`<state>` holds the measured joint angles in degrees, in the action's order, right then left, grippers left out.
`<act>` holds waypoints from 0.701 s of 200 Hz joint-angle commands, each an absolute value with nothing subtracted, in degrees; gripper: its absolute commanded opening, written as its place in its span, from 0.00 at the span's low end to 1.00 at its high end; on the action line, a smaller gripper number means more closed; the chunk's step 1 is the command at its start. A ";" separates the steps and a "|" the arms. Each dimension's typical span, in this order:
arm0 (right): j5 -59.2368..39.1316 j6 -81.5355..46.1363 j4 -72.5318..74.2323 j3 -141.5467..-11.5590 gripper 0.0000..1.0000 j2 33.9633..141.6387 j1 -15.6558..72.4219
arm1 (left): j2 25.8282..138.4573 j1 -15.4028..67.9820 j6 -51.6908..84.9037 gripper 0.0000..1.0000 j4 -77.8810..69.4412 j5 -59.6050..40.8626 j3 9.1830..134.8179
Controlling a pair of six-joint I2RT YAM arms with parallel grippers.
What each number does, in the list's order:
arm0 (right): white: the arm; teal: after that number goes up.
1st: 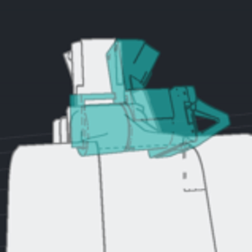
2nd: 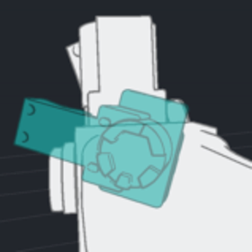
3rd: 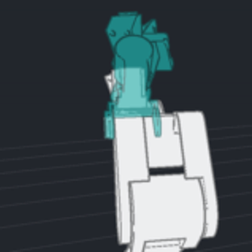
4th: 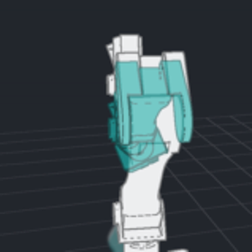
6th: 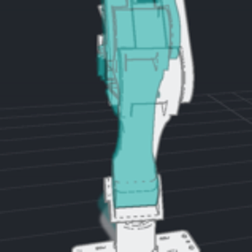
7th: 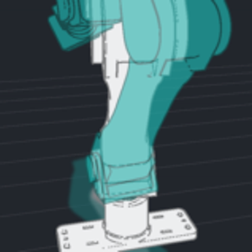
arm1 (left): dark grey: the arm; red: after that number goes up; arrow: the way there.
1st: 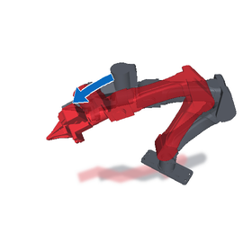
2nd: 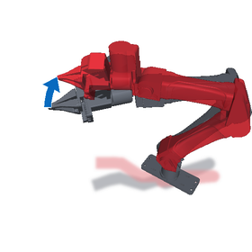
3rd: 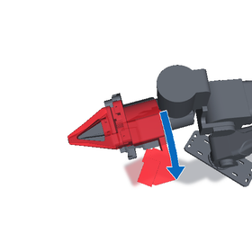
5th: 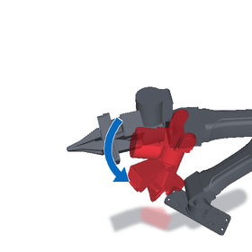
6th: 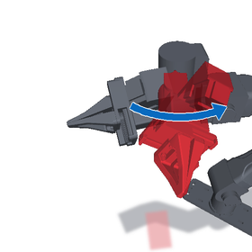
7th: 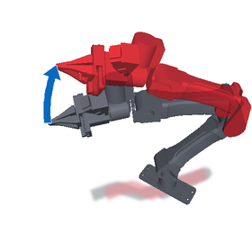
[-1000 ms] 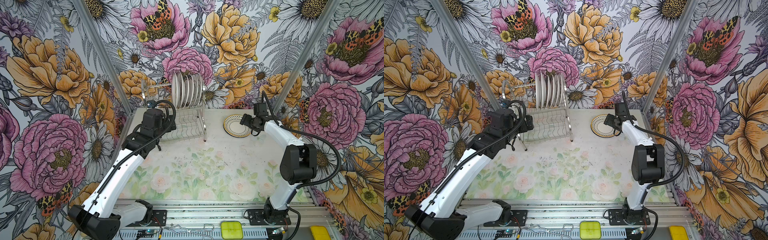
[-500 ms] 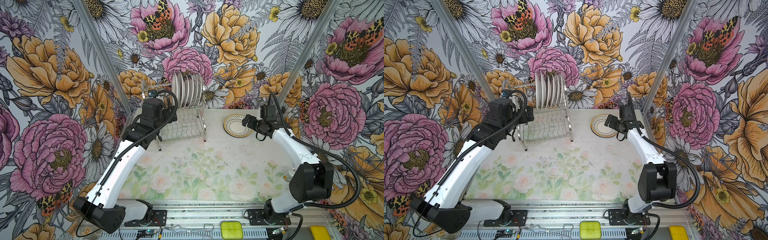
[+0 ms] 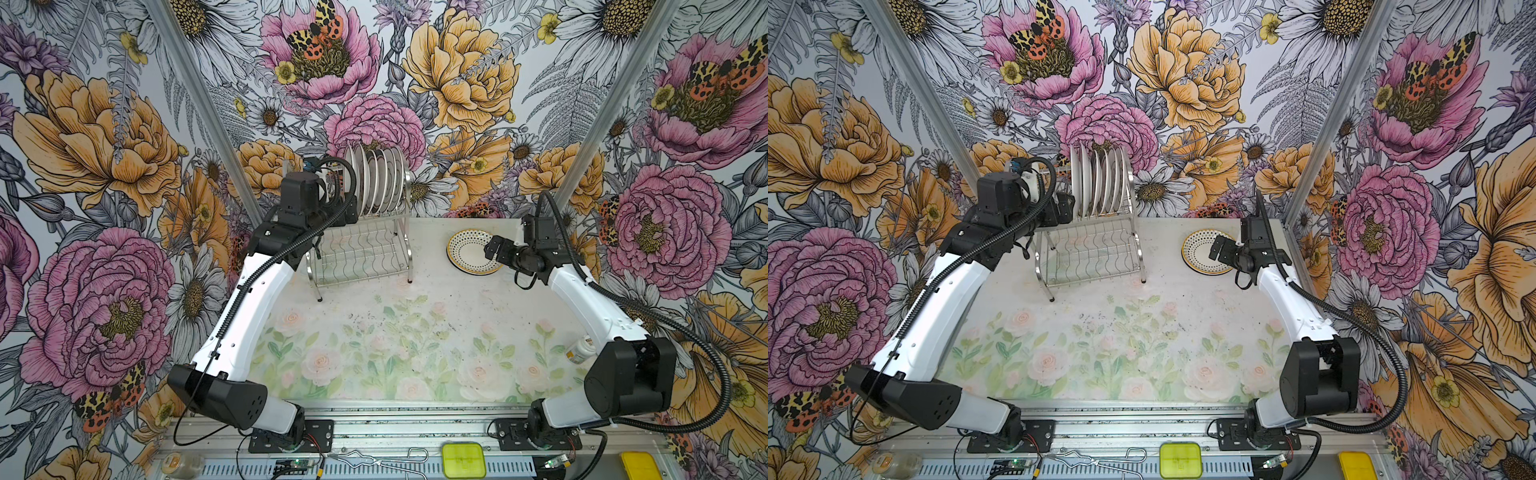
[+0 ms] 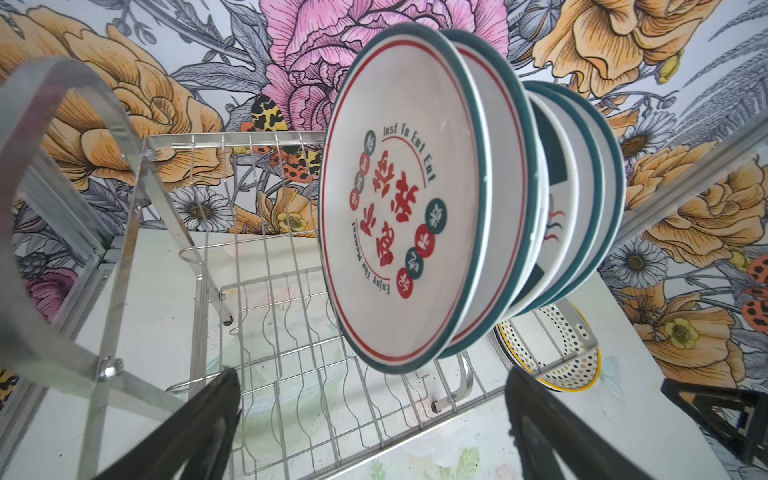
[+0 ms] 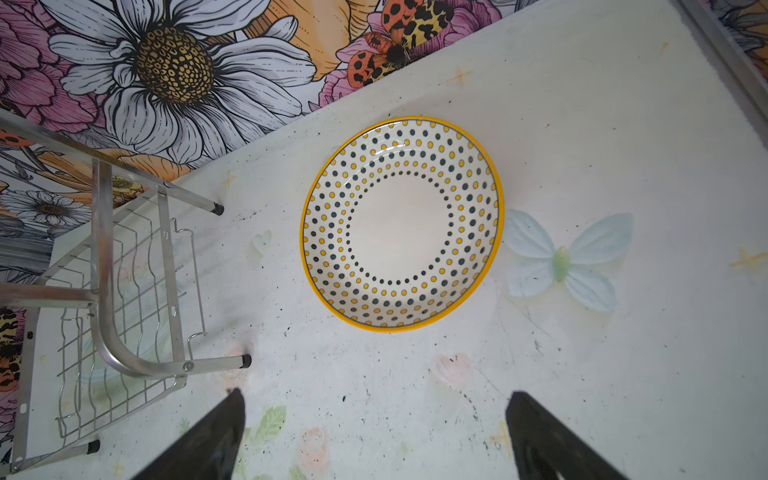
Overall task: Unload the plates from the dish rack
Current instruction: 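Move the left gripper to the front red-lettered white plate in the rack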
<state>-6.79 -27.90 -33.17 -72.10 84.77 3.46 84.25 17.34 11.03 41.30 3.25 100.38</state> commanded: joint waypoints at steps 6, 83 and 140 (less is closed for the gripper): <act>-7.30 -26.63 -32.43 -71.02 0.99 83.67 3.61 | 84.61 17.14 7.72 0.99 40.71 -2.21 102.15; -7.62 -26.32 -32.26 -71.10 0.99 84.94 2.88 | 86.72 14.78 4.51 0.88 40.45 -4.57 103.96; -7.99 -26.24 -32.09 -71.44 0.99 85.34 2.63 | 88.84 14.36 2.13 0.85 40.43 -5.59 105.30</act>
<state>-7.42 -27.27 -33.19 -70.96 84.93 3.03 87.81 15.07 4.23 40.93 -4.16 103.37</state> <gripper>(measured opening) 0.994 0.862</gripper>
